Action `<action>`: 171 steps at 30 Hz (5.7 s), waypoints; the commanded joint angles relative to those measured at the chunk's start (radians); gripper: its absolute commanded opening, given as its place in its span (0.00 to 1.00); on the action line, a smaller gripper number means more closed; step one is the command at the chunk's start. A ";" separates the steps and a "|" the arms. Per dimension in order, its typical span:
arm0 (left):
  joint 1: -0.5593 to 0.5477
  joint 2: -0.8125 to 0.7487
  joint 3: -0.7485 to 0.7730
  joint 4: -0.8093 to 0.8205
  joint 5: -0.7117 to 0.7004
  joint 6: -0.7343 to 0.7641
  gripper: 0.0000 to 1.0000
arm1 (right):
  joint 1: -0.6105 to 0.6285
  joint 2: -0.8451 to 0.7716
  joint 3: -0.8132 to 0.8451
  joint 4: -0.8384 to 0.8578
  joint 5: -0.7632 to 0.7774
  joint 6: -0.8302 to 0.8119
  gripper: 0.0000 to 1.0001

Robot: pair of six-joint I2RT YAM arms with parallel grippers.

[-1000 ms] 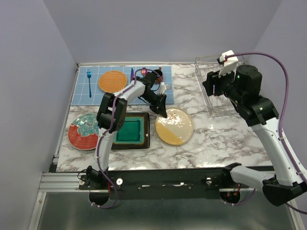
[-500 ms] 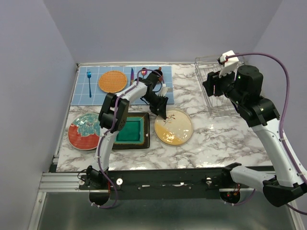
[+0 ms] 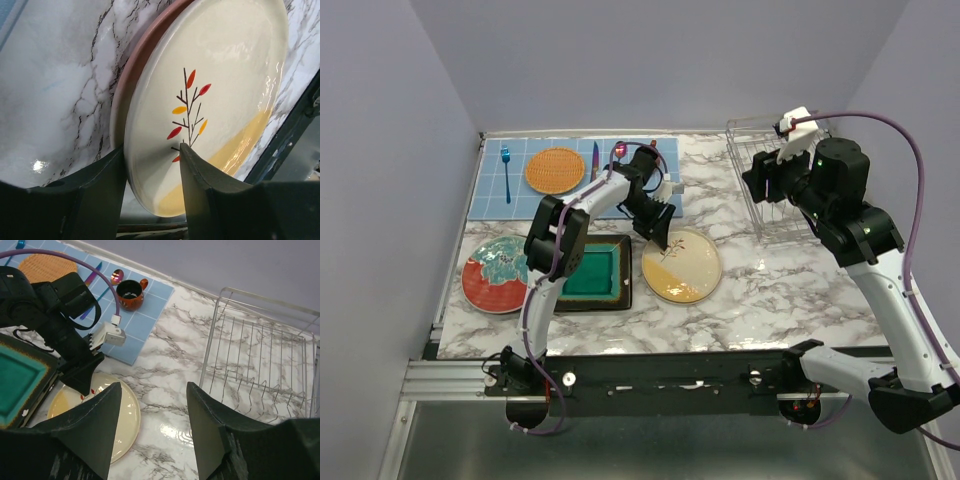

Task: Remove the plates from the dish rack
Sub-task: Place the plate at the center of the board, then reset both arms

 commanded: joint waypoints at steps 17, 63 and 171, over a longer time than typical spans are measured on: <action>-0.023 -0.049 -0.177 0.156 -0.414 0.055 0.58 | -0.007 -0.036 -0.024 0.007 -0.019 -0.017 0.63; -0.081 -0.180 -0.241 0.170 -0.670 0.027 0.59 | -0.005 -0.083 -0.058 0.010 -0.048 -0.023 0.62; 0.371 -1.046 -0.868 0.981 -0.840 -0.105 0.99 | -0.181 0.078 -0.162 0.466 0.313 0.004 0.86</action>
